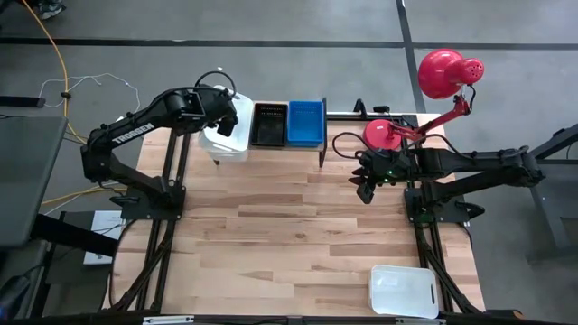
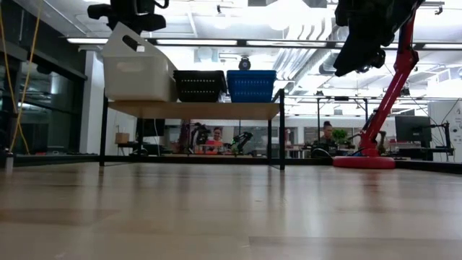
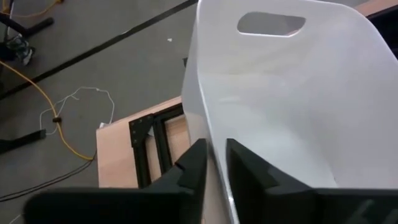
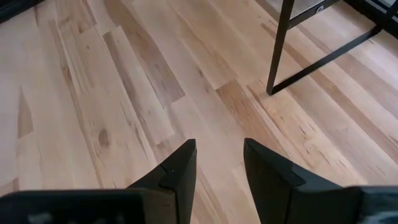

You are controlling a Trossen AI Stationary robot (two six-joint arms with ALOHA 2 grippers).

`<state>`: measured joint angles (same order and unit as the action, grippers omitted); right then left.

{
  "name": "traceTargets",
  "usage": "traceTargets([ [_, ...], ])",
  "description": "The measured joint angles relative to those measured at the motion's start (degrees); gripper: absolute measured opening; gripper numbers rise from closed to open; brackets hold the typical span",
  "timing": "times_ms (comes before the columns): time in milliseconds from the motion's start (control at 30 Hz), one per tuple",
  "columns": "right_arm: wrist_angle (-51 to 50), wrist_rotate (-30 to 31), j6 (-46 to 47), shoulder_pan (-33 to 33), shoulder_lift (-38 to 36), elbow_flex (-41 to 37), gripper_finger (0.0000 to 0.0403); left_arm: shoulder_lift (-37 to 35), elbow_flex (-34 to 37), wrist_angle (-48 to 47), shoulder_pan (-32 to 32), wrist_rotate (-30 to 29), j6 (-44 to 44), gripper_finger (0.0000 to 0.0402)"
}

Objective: Stack baskets on shelf by color
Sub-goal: Stack the top white bin on the white bin on the shelf

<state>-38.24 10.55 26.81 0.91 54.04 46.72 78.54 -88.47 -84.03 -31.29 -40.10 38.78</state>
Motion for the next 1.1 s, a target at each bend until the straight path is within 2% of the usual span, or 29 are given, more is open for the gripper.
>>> traceTargets([
  [100, 0.0, 0.0, 0.2, 0.0, 0.0, 0.0, 0.0122, 0.0, 0.0, 0.0, 0.0, 0.0, -0.3, 0.0012],
  [167, 0.0, 0.0, 0.2, 0.0, 0.0, 0.0, 0.0122, 0.0, 0.0, 0.1, 0.0, -0.1, -0.6, 0.0004],
  [400, 0.0, 0.0, 0.2, 0.0, 0.0, 0.0, 0.0122, 0.0, -0.3, 0.6, 0.0, -0.2, -1.5, 0.0002],
  [633, 0.0, 0.0, 0.2, 0.0, 0.0, 0.0, 0.0122, 0.0, -3.5, 1.5, 0.0, 0.1, -3.1, 0.0001],
  [867, 0.0, 0.0, 0.2, 0.0, 0.0, 0.0, 0.0122, -0.8, -8.8, 2.1, 0.0, 4.6, -6.1, 0.0],
  [967, 0.0, 0.0, 0.2, 0.0, 0.0, 0.0, 0.0122, -2.2, -8.9, 2.5, 0.0, 7.8, -7.8, 0.0],
  [1100, 0.0, 0.0, 0.2, 0.0, 0.0, 0.0, 0.0122, -4.8, -7.1, 3.5, 0.0, 8.3, -8.0, 0.0],
])
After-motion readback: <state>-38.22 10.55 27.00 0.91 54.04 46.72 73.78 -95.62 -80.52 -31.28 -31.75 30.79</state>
